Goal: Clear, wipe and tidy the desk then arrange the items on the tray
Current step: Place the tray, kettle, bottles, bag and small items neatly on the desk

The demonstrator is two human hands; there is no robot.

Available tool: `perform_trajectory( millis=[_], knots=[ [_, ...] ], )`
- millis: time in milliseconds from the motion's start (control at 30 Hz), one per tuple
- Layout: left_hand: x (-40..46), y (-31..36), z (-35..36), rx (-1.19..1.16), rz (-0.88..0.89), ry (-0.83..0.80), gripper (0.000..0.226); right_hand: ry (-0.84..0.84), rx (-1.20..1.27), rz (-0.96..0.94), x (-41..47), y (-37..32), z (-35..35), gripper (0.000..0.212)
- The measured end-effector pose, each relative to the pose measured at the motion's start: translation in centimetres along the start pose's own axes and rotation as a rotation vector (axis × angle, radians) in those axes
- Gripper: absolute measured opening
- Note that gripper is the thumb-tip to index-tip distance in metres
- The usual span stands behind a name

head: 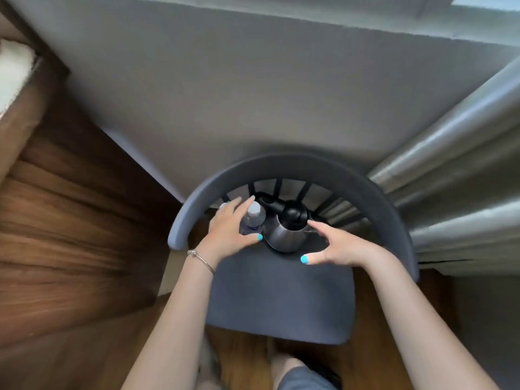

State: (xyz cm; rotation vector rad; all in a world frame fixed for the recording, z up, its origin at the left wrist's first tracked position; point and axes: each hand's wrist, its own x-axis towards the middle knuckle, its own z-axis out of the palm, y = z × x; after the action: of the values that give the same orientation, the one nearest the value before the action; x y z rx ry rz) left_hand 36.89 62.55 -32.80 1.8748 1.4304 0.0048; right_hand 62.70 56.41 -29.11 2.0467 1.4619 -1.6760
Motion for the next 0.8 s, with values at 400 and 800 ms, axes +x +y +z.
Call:
perform_trajectory(
  millis=[400, 800],
  knots=[
    [2.6, -5.2, 4.1, -0.439, -0.075, 0.472, 0.059, 0.609, -0.004, -0.497, 10.0, -5.3, 5.5, 0.065],
    [3.0, -5.9, 5.4, -0.639, -0.108, 0.406, 0.058, 0.475, 0.251, -0.388, 13.3, -6.6, 9.3, 0.072]
  ],
)
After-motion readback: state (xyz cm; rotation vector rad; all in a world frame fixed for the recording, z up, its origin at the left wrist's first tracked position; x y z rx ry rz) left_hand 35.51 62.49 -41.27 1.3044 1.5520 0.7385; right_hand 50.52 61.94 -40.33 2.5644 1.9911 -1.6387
